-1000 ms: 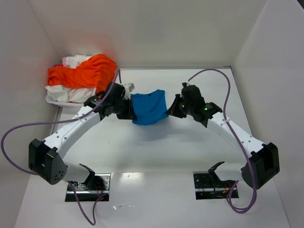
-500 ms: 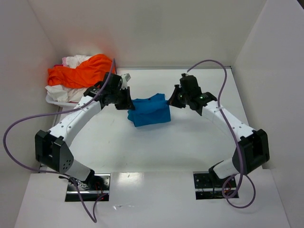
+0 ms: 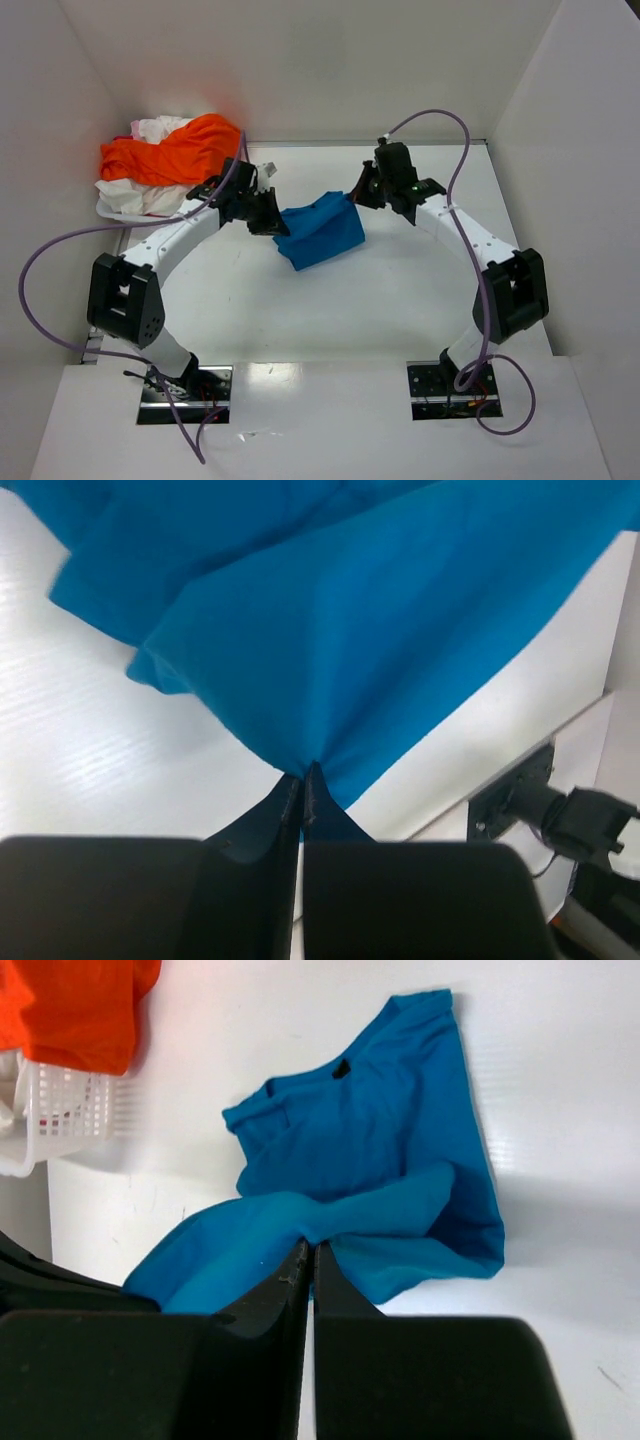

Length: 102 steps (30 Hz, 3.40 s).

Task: Fold and stack the t-shirts
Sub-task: Fold the long partially folded tshirt into a neat square, then smooth out wrinkles on the folded tshirt

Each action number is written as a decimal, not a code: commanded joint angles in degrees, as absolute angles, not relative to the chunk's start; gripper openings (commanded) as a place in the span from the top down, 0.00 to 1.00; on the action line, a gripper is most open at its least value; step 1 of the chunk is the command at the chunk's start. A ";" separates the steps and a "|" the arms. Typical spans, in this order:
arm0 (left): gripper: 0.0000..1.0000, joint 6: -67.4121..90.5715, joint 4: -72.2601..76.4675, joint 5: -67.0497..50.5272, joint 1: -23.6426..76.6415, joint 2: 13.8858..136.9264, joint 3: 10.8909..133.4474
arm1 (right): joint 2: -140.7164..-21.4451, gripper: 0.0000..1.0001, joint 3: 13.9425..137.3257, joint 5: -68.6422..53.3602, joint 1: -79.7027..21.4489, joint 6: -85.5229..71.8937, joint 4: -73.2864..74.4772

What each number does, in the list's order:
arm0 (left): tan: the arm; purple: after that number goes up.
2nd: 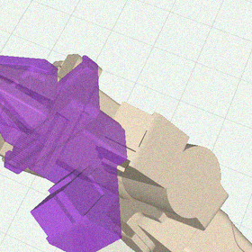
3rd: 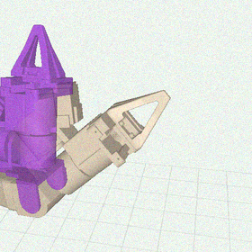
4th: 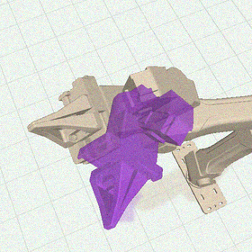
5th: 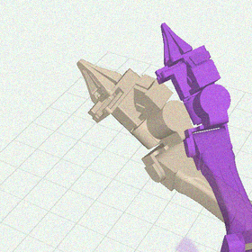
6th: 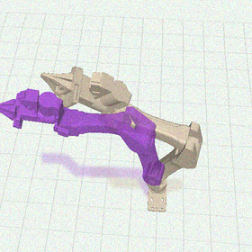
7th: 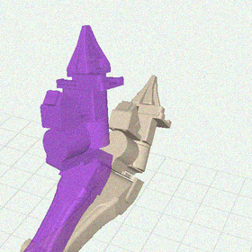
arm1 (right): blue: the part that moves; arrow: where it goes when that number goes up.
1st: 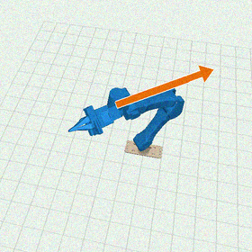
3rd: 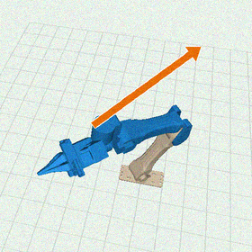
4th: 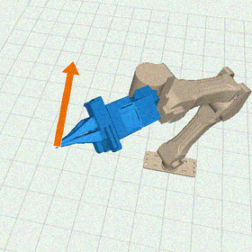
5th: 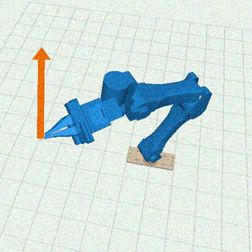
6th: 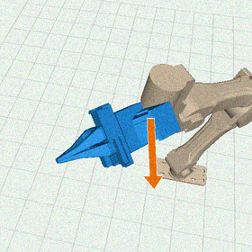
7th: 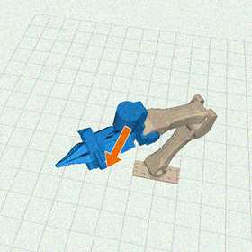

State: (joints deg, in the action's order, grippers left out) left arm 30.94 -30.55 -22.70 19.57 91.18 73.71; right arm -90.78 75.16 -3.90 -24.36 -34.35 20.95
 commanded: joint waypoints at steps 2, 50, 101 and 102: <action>1.00 34.18 -25.76 -24.43 15.83 92.99 72.25 | -95.62 0.96 80.94 -3.16 -23.20 -32.61 16.00; 0.67 35.51 -7.92 -31.03 15.03 105.37 67.68 | -114.25 0.88 87.71 -12.12 -21.18 -30.41 10.90; 0.67 31.46 -9.50 -30.32 12.83 110.81 79.80 | -119.54 0.83 92.91 -9.13 -20.65 -28.12 11.88; 0.73 32.07 -8.97 -30.32 12.83 111.87 80.50 | -119.53 0.85 91.25 -9.14 -20.65 -28.12 11.34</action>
State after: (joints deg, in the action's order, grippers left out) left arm 33.15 -10.61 -30.28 12.78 107.35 79.13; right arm -121.10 95.26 -9.67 -20.97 -28.58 14.98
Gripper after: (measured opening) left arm 0.316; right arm 0.165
